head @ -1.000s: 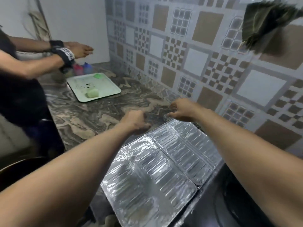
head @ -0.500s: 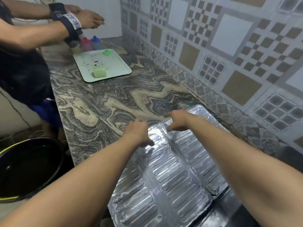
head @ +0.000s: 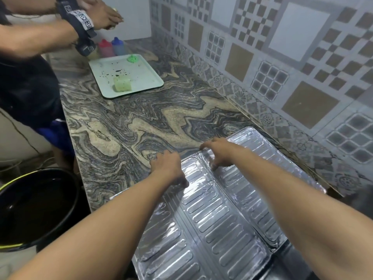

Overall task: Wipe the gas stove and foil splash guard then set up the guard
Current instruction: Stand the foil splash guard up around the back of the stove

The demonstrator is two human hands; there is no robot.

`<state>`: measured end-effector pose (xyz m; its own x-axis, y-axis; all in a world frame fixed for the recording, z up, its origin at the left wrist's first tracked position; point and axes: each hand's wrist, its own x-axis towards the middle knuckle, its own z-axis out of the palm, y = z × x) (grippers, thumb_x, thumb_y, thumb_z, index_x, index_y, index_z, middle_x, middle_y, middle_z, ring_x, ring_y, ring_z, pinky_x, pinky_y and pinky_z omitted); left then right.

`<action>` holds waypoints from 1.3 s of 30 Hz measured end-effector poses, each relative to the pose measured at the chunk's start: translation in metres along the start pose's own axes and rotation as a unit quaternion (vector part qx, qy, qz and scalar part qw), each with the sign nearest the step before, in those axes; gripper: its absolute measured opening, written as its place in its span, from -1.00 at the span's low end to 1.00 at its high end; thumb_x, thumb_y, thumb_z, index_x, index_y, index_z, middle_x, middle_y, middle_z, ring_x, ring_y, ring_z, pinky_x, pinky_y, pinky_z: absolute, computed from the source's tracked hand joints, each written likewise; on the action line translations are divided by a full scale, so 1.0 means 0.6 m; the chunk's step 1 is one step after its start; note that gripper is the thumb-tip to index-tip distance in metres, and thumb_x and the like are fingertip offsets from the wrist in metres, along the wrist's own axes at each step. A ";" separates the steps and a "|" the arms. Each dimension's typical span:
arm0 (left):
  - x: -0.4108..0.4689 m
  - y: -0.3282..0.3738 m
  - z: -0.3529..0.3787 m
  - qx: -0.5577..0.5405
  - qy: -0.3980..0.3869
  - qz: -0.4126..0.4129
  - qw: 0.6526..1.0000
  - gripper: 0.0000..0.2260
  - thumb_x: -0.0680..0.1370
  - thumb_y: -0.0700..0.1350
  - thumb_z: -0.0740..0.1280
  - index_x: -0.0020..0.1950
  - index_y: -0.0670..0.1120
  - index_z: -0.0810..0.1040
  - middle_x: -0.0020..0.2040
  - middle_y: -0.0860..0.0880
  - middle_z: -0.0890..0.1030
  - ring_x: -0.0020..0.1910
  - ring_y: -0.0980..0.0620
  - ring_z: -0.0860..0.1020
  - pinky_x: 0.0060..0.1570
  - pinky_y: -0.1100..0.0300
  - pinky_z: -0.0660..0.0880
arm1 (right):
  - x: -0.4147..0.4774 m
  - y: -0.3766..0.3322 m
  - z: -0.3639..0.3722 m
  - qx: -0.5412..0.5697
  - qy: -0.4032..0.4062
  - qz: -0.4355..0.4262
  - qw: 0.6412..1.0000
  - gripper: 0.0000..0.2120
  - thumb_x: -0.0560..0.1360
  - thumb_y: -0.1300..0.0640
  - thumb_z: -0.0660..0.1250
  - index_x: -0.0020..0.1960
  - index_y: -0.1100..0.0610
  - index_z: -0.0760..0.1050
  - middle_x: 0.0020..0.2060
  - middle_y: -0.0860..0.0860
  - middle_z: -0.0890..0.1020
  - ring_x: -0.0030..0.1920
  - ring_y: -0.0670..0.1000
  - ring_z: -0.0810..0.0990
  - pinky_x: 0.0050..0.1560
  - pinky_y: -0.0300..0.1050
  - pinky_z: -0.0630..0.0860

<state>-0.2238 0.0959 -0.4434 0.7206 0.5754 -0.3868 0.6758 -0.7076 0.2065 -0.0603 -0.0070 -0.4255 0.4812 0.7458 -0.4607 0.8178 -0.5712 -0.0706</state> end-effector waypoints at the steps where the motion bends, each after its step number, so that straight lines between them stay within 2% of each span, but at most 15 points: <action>1: 0.003 -0.001 0.000 -0.004 -0.001 0.001 1.000 -0.24 0.20 0.21 0.62 0.25 -0.07 0.43 0.21 -0.10 0.47 0.22 -0.15 0.43 0.26 -0.10 0.41 | 0.000 0.000 -0.001 0.000 0.002 0.000 1.000 -0.15 0.26 -0.02 0.64 0.46 -0.12 0.33 0.42 0.11 0.33 0.42 0.19 0.29 0.39 0.17 0.36; 4: 0.008 -0.001 -0.003 -0.042 -0.015 0.003 0.999 -0.21 0.22 0.18 0.62 0.32 -0.07 0.38 0.19 -0.06 0.54 0.19 -0.14 0.50 0.22 -0.12 0.46 | 0.001 0.001 -0.006 -0.005 0.019 -0.007 1.000 -0.23 0.26 -0.04 0.63 0.38 -0.08 0.36 0.35 0.08 0.40 0.35 0.16 0.33 0.34 0.16 0.39; 8: 0.011 -0.001 -0.030 -0.132 -0.002 0.019 0.991 -0.71 0.45 0.02 0.48 0.06 -0.10 0.55 0.03 -0.08 0.63 -0.01 -0.11 0.59 0.05 0.01 0.56 | -0.007 0.011 -0.032 -0.004 0.054 -0.007 0.999 -0.57 0.37 -0.02 0.56 0.14 -0.07 0.45 0.18 0.04 0.57 0.18 0.14 0.48 0.14 0.03 0.49; 10: 0.007 0.001 -0.053 -0.157 0.006 0.040 0.987 -0.84 0.48 -0.04 0.46 -0.05 -0.11 0.61 -0.07 -0.09 0.67 -0.06 -0.10 0.62 -0.03 0.08 0.57 | -0.023 0.019 -0.056 0.019 0.066 -0.008 0.998 -0.71 0.40 0.01 0.54 -0.01 -0.08 0.45 0.05 0.00 0.61 0.07 0.12 0.56 -0.03 -0.07 0.48; 12: -0.002 0.005 -0.080 -0.173 0.023 0.062 0.983 -0.90 0.47 -0.06 0.47 -0.15 -0.07 0.61 -0.12 -0.07 0.68 -0.08 -0.08 0.64 -0.10 0.14 0.53 | -0.049 0.024 -0.087 0.037 0.079 -0.013 0.996 -0.79 0.43 0.03 0.52 -0.08 -0.07 0.49 -0.04 -0.03 0.59 -0.01 0.07 0.56 -0.11 -0.13 0.38; 14: -0.019 0.014 -0.111 -0.184 0.049 0.082 0.978 -0.87 0.49 -0.04 0.47 -0.21 -0.01 0.57 -0.15 -0.05 0.66 -0.09 -0.07 0.62 -0.14 0.18 0.47 | -0.083 0.027 -0.121 0.057 0.092 -0.015 0.994 -0.87 0.45 0.03 0.51 -0.13 -0.10 0.56 -0.04 -0.05 0.62 0.00 0.03 0.56 -0.06 -0.14 0.41; 16: -0.041 0.026 -0.146 -0.185 0.079 0.111 0.973 -0.90 0.50 -0.02 0.46 -0.15 0.01 0.59 -0.11 -0.06 0.67 -0.08 -0.07 0.61 -0.14 0.20 0.43 | -0.121 0.030 -0.154 0.081 0.108 -0.010 0.991 -0.92 0.46 0.05 0.50 -0.06 -0.08 0.64 -0.03 -0.05 0.65 0.02 0.00 0.58 -0.02 -0.17 0.41; 19: -0.082 0.045 -0.196 -0.186 0.131 0.153 0.962 -0.96 0.51 -0.05 0.44 -0.08 0.02 0.62 -0.07 -0.04 0.69 -0.03 -0.06 0.62 -0.08 0.19 0.46 | -0.183 0.028 -0.198 0.111 0.145 0.000 0.983 -0.81 0.48 0.06 0.49 0.09 0.03 0.68 -0.09 -0.04 0.62 -0.04 -0.04 0.54 -0.05 -0.22 0.36; 23: -0.133 0.073 -0.249 -0.189 0.167 0.202 0.946 -0.93 0.50 -0.09 0.46 -0.14 0.07 0.60 -0.16 0.01 0.65 -0.06 -0.05 0.62 -0.05 0.15 0.52 | -0.270 0.021 -0.242 0.154 0.187 -0.007 0.970 -0.84 0.51 0.10 0.46 0.07 0.08 0.69 -0.10 -0.02 0.67 -0.11 -0.11 0.58 -0.13 -0.26 0.43; 26: -0.166 0.098 -0.281 -0.172 0.197 0.241 0.935 -0.95 0.50 -0.10 0.47 -0.09 0.05 0.66 -0.12 -0.01 0.66 -0.08 -0.06 0.62 -0.07 0.13 0.53 | -0.330 0.022 -0.263 0.173 0.215 -0.004 0.961 -0.85 0.52 0.13 0.44 0.07 0.08 0.69 -0.18 -0.16 0.63 -0.20 -0.27 0.52 -0.22 -0.37 0.35; 28: -0.179 0.114 -0.300 -0.169 0.201 0.259 0.930 -0.95 0.51 -0.09 0.46 -0.06 0.06 0.66 -0.10 0.02 0.66 -0.09 -0.05 0.62 -0.07 0.12 0.57 | -0.360 0.025 -0.273 0.175 0.234 0.000 0.956 -0.84 0.53 0.11 0.44 0.10 0.06 0.69 -0.08 -0.13 0.66 -0.12 -0.21 0.56 -0.14 -0.30 0.38; 31: -0.184 0.141 -0.321 -0.159 0.199 0.285 0.924 -0.94 0.51 -0.04 0.46 -0.05 0.12 0.67 -0.02 0.02 0.71 -0.04 -0.03 0.64 0.01 0.02 0.59 | -0.388 0.035 -0.280 0.154 0.252 0.021 0.955 -0.82 0.54 0.14 0.41 0.13 0.09 0.67 0.00 -0.04 0.68 -0.09 -0.07 0.62 -0.16 -0.28 0.46; 33: -0.180 0.157 -0.330 -0.150 0.215 0.294 0.919 -0.93 0.51 0.01 0.46 -0.03 0.16 0.68 0.03 0.03 0.71 0.04 -0.04 0.64 0.08 -0.02 0.56 | -0.399 0.044 -0.279 0.152 0.274 0.041 0.949 -0.85 0.55 0.12 0.40 0.09 0.08 0.68 -0.01 0.01 0.70 -0.04 0.06 0.66 -0.05 -0.13 0.55; 35: -0.178 0.172 -0.334 -0.136 0.265 0.284 0.911 -0.89 0.51 0.08 0.45 0.01 0.18 0.69 0.09 0.04 0.69 0.14 -0.08 0.58 0.15 -0.02 0.49 | -0.408 0.055 -0.274 0.169 0.297 0.056 0.938 -0.87 0.57 0.10 0.37 0.06 0.05 0.68 -0.03 0.01 0.70 -0.02 0.05 0.65 0.04 -0.02 0.55; 39: -0.172 0.205 -0.316 -0.095 0.381 0.245 0.887 -0.82 0.49 0.19 0.42 0.04 0.19 0.69 0.16 0.07 0.62 0.21 -0.10 0.41 0.09 0.01 0.30 | -0.410 0.068 -0.254 0.186 0.340 0.087 0.918 -0.89 0.58 0.08 0.36 0.01 0.00 0.66 -0.08 -0.05 0.68 -0.06 -0.06 0.60 -0.04 -0.11 0.45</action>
<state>-0.1858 0.0276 -0.2076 0.7817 0.3790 0.4952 0.2139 -0.9089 0.3580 -0.0969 -0.1616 -0.1800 0.7835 0.6013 0.1565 0.6065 -0.6852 -0.4033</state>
